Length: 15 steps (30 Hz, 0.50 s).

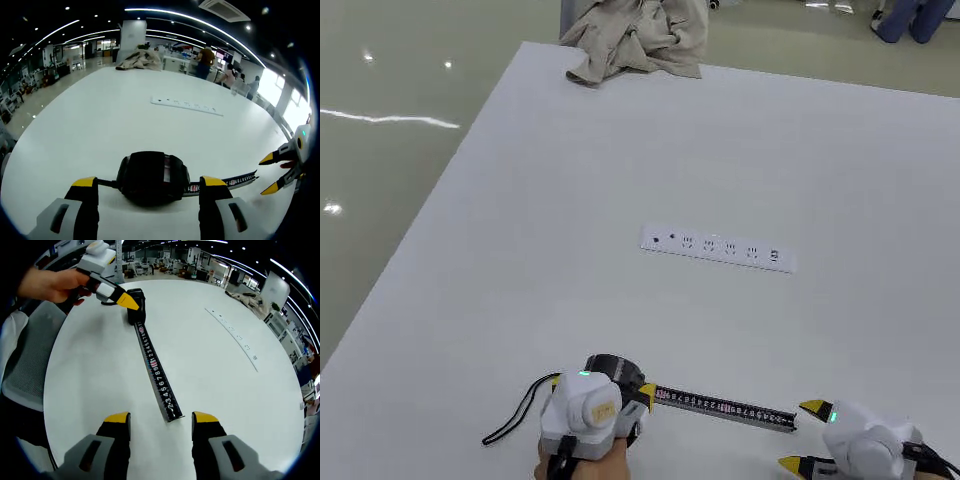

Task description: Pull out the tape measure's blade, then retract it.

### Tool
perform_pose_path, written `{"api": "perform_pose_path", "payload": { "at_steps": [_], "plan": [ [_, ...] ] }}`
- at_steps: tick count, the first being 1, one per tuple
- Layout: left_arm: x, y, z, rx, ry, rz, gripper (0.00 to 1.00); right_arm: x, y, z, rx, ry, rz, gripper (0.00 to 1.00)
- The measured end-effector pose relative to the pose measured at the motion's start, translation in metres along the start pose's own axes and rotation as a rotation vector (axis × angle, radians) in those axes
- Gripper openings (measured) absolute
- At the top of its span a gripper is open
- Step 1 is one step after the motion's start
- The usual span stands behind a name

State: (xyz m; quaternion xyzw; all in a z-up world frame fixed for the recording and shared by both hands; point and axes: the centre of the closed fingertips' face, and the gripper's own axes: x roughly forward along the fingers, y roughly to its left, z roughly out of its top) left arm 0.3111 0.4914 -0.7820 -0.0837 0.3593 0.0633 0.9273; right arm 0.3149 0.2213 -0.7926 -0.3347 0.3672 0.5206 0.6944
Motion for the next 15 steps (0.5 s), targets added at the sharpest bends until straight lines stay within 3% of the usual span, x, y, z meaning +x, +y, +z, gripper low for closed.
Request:
{"api": "perform_pose_path", "payload": {
  "at_steps": [15],
  "plan": [
    [0.010,0.000,-0.003,-0.008,0.012,0.002,0.78,0.011,-0.008,-0.010,-0.058,0.035,0.066,0.44]
  ]
}}
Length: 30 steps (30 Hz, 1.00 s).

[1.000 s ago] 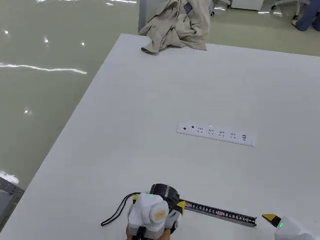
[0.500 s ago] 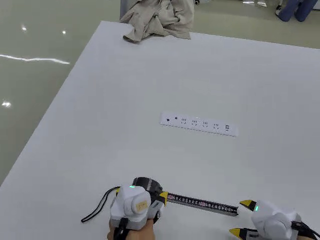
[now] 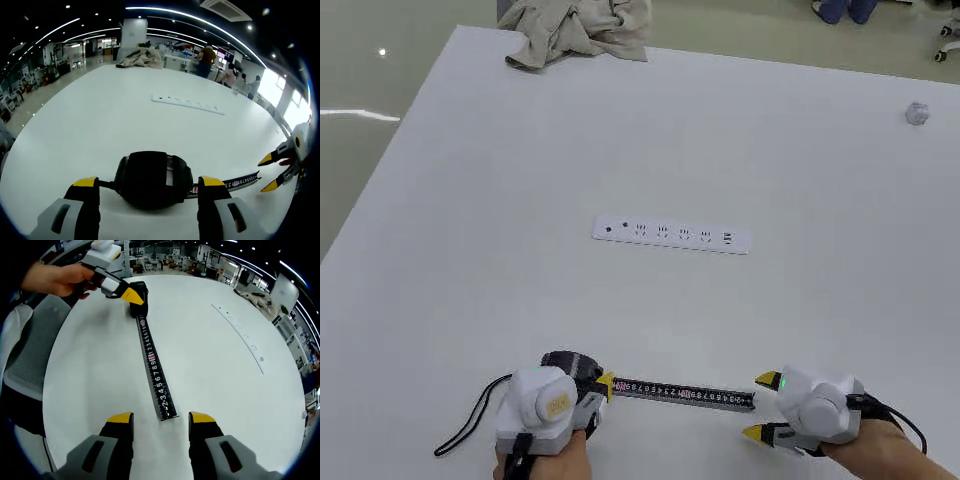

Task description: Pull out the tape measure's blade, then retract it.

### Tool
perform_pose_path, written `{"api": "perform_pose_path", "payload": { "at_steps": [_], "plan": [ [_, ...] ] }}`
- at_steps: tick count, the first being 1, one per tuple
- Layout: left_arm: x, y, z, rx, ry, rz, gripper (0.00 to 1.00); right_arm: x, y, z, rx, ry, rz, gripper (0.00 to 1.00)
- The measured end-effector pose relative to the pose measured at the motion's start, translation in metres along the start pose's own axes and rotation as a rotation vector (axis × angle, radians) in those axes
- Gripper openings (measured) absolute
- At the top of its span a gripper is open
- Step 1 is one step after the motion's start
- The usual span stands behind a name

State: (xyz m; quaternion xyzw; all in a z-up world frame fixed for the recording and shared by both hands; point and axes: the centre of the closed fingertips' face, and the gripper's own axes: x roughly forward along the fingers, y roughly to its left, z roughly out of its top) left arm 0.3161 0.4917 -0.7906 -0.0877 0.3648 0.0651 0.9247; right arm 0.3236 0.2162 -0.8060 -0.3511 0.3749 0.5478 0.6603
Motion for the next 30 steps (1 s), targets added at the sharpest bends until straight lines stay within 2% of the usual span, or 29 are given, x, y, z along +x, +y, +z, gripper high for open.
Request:
{"api": "perform_pose_path", "payload": {
  "at_steps": [21,30],
  "plan": [
    [0.007,-0.002,0.000,0.000,0.004,-0.005,0.71,0.010,-0.005,-0.007,-0.068,0.048,0.089,0.27],
    [0.009,-0.004,0.000,0.001,0.005,-0.010,0.69,0.016,-0.006,-0.009,-0.101,0.065,0.104,0.23]
  ]
}}
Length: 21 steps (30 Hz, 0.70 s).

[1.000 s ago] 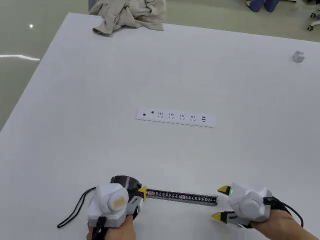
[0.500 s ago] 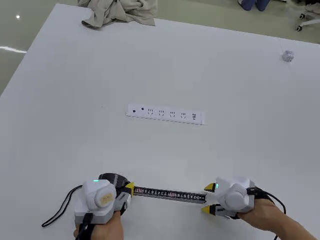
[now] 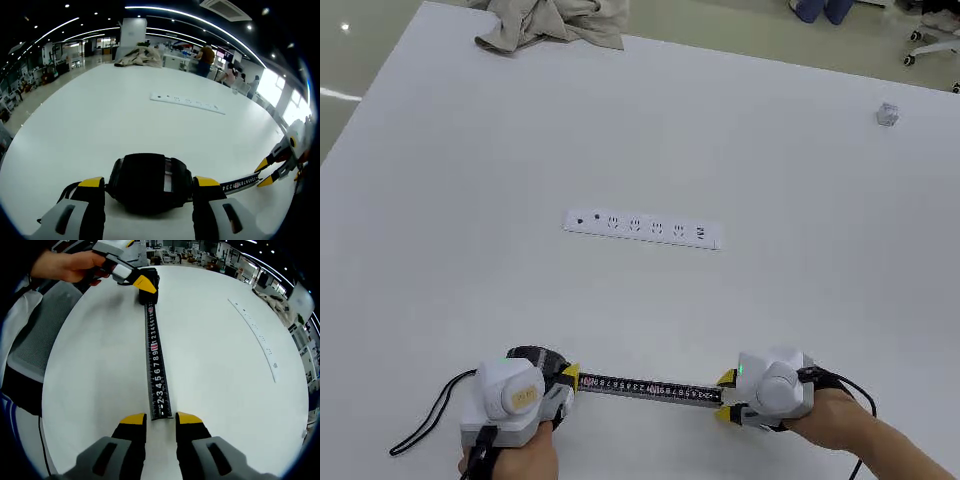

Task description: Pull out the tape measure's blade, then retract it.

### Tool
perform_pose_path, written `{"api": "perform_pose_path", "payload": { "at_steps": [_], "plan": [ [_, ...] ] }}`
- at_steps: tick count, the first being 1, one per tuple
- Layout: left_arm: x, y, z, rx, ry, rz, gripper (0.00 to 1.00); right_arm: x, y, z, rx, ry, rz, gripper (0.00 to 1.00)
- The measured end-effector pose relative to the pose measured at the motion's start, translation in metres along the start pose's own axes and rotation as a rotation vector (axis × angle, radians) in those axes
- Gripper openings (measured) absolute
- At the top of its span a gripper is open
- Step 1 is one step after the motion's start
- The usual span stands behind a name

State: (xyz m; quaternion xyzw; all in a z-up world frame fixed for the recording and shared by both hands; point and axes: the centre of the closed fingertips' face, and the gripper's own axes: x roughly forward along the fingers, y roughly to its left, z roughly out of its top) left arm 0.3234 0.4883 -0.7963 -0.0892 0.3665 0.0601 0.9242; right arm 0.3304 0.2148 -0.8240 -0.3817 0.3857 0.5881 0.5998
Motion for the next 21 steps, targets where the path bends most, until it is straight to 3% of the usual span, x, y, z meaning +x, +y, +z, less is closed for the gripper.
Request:
{"api": "perform_pose_path", "payload": {
  "at_steps": [21],
  "plan": [
    [0.0015,-0.0021,-0.0001,0.009,-0.010,-0.005,0.65,0.0026,0.0006,-0.0001,0.002,0.007,0.021,0.15]
  ]
}}
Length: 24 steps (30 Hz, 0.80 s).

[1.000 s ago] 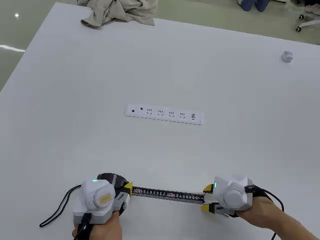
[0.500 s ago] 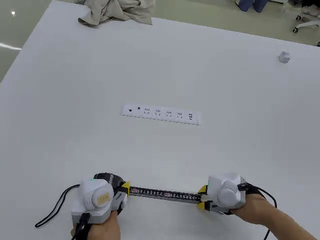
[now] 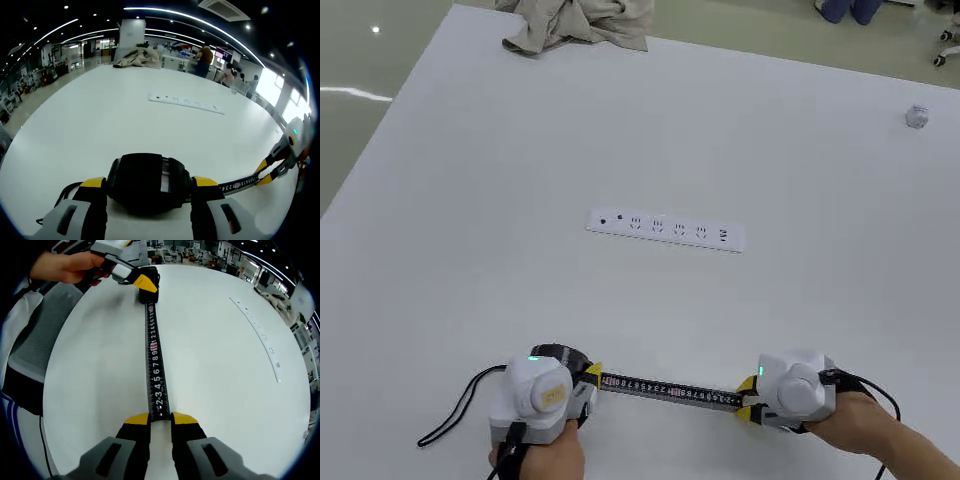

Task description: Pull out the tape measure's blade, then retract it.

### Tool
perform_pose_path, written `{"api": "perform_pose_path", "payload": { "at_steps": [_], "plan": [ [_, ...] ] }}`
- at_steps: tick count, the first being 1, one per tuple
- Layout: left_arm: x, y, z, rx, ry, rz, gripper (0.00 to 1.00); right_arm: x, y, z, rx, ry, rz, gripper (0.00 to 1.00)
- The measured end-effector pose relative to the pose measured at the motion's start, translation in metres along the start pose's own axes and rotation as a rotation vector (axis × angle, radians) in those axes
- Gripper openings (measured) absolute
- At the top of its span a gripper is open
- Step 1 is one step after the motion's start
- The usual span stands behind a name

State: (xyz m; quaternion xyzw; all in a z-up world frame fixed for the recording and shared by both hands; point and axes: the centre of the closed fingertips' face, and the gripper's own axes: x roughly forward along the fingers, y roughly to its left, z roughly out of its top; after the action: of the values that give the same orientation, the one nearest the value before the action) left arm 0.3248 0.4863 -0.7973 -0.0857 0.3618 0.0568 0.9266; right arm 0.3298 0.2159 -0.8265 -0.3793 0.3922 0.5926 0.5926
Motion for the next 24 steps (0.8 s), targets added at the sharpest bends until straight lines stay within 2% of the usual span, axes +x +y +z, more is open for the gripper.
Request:
{"api": "perform_pose_path", "payload": {
  "at_steps": [13,24],
  "plan": [
    [0.0001,0.0002,-0.0001,0.012,0.000,-0.003,0.63,0.0011,-0.0008,-0.0011,-0.016,0.010,0.001,0.15],
    [0.0001,0.0002,-0.0001,0.011,-0.005,-0.001,0.62,0.0017,-0.0012,0.0047,-0.007,0.008,-0.010,0.14]
  ]
}}
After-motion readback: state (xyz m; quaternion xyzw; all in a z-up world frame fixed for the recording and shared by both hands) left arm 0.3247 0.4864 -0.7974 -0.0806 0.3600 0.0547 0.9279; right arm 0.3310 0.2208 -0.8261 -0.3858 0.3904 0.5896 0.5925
